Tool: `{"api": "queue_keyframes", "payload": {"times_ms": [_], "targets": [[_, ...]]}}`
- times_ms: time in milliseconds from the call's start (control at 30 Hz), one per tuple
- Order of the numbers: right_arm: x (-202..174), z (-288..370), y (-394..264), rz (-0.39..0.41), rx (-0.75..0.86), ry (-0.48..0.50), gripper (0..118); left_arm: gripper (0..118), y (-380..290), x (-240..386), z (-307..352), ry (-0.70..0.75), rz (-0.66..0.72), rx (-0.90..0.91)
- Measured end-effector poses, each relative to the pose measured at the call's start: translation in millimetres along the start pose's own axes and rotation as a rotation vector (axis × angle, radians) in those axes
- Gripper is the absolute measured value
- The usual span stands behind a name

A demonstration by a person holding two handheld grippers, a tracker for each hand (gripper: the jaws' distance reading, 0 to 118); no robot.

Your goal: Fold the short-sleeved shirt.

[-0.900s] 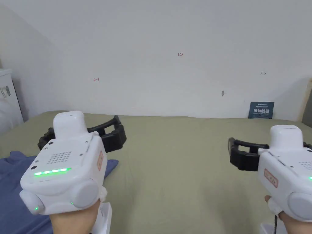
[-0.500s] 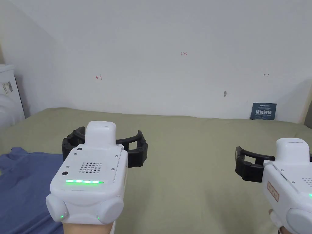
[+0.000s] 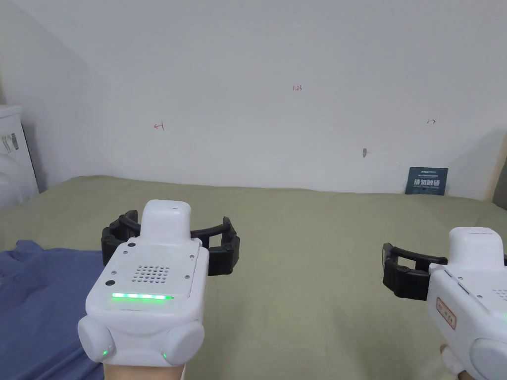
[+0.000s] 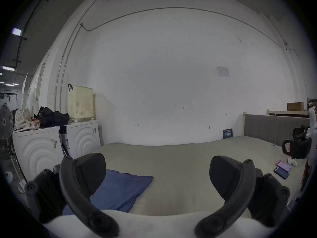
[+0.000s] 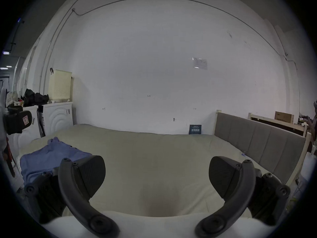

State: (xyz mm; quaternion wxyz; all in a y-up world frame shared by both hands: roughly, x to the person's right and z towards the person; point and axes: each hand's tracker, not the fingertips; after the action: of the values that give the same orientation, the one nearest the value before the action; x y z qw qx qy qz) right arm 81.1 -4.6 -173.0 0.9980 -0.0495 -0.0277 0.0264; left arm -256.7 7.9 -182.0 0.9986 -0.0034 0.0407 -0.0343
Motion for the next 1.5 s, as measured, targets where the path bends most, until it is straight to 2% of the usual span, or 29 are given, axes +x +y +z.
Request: {"api": "queue_keyframes", "payload": {"times_ms": [67, 100, 133, 167, 200, 233, 267, 333, 400, 533, 633, 767, 1033, 1167, 1300, 1400, 1500], "targets": [[0, 3, 2, 0.013, -0.002, -0.004, 109, 118, -2, 0, 0, -0.015, -0.003, -0.012], [0, 5, 2, 0.027, 0.005, 0.0, 95, 118, -2, 1, 0, -0.035, 0.0, -0.029], [-1, 6, 2, 0.042, 0.012, -0.004, 61, 118, -3, 1, 0, -0.049, 0.002, -0.04], [-2, 6, 3, 0.058, 0.011, -0.013, 32, 116, -4, 2, 1, -0.056, 0.005, -0.043], [-3, 6, 2, 0.068, 0.009, -0.017, 16, 89, -6, 3, 3, -0.057, 0.004, -0.04], [-3, 7, 2, 0.064, 0.011, -0.022, 16, 34, -7, 5, 5, -0.051, -0.005, -0.028], [-3, 8, 2, 0.064, 0.012, -0.015, 16, 6, -8, 8, 4, 0.001, -0.04, -0.008], [-5, 9, 4, 0.058, 0.002, -0.001, 16, 7, -10, 9, 4, 0.05, -0.042, 0.015], [-5, 11, 3, 0.051, -0.001, 0.018, 15, 7, -7, 0, 5, -0.025, 0.035, -0.004], [-15, 12, 8, 0.043, -0.007, 0.05, 12, 7, -4, -11, 8, 0.002, 0.028, -0.001], [-34, 10, 15, 0.021, -0.002, 0.132, 8, 7, 3, -28, 17, 0.027, 0.043, -0.004], [-76, 6, 26, 0.066, 0.032, 0.257, 4, 7, 14, -63, 39, 0.11, 0.041, -0.002], [-187, 14, 24, 0.058, 0.028, 0.6, 3, 7, 5, -145, 119, 0.377, 0.044, -0.043], [-234, 25, 3, 0.118, -0.009, 0.735, 3, 7, -20, -168, 146, 0.46, 0.064, -0.136], [-255, 31, -11, 0.133, -0.026, 0.785, 3, 7, -44, -180, 146, 0.485, 0.089, -0.203], [-255, 24, -15, 0.127, -0.04, 0.793, 3, 7, -50, -183, 134, 0.469, 0.066, -0.245], [-245, 10, -16, 0.155, -0.052, 0.772, 3, 7, -49, -185, 117, 0.437, 0.068, -0.248]]}}
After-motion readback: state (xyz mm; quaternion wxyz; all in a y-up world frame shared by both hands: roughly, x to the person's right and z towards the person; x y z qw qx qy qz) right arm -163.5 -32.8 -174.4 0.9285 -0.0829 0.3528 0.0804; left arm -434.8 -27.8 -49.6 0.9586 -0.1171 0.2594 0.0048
